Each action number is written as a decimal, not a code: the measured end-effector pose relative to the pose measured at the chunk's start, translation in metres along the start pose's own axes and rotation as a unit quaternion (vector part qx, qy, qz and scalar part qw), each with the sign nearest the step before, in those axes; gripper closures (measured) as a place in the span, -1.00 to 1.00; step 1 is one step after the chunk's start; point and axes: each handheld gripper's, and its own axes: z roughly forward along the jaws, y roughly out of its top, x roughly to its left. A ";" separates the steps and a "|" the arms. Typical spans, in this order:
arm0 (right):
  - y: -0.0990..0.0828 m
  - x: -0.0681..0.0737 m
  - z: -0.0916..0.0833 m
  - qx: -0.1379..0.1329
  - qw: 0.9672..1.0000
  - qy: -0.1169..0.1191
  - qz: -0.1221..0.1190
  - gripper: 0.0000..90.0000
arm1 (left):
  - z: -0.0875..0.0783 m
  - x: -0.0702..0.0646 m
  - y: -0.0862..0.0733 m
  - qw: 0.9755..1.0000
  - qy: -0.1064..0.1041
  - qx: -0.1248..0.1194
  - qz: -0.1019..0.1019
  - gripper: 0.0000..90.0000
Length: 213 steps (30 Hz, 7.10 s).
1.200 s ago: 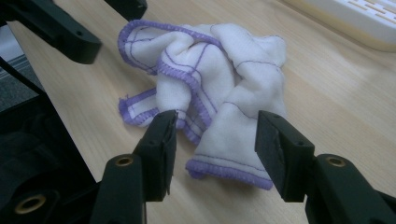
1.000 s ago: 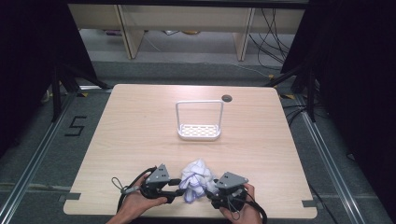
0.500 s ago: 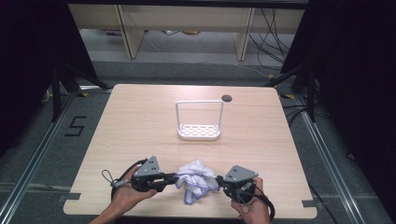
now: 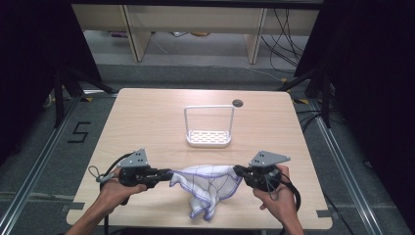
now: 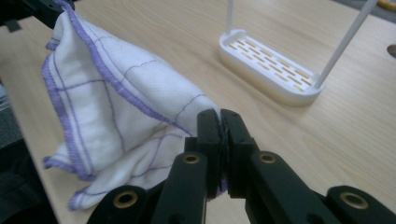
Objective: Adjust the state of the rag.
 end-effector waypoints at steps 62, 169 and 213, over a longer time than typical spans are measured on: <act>-0.059 0.041 0.019 0.092 0.995 -0.020 0.036 -0.01 | 0.049 -0.104 -0.035 0.998 -0.001 0.050 -0.037 -0.25; -0.004 -0.050 0.097 0.104 0.993 -0.047 -0.040 0.93 | 0.074 0.067 -0.020 0.988 0.113 0.103 0.003 0.93; -0.006 -0.007 0.003 0.031 0.997 -0.043 -0.054 0.94 | 0.001 -0.006 0.000 0.993 0.082 0.012 0.083 0.94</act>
